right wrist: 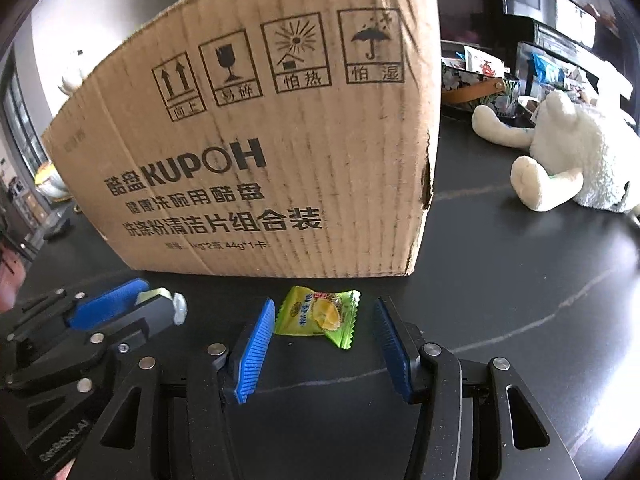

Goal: Organize snacks
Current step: 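Grasp the yellow-green candy packet with the right tool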

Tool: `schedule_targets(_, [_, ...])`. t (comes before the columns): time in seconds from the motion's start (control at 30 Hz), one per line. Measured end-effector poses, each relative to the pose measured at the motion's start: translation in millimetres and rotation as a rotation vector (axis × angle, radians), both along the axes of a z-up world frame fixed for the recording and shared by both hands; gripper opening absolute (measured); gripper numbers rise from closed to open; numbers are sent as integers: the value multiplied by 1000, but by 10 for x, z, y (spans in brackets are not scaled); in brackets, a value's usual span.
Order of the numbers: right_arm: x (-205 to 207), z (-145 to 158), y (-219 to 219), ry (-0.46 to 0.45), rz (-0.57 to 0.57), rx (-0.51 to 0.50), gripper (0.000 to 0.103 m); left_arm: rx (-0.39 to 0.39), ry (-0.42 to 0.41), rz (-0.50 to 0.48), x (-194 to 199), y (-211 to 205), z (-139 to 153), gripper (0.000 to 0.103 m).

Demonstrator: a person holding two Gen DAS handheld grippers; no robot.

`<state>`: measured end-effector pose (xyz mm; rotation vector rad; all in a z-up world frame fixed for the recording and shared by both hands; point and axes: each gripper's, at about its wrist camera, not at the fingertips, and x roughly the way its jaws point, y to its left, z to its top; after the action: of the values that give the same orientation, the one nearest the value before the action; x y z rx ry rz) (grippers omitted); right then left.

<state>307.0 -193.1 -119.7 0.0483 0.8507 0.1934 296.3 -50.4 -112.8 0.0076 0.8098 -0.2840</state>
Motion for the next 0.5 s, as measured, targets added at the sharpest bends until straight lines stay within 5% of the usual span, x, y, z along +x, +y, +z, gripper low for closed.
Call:
schedule_targets(0.2, [-23,-5,84,5,19,-26,30,-8,8,14,23,43,-13,26])
schedule_targets(0.5, [-176,90,206,-23,52,-28,22,-16,6,25,29,59,40,26])
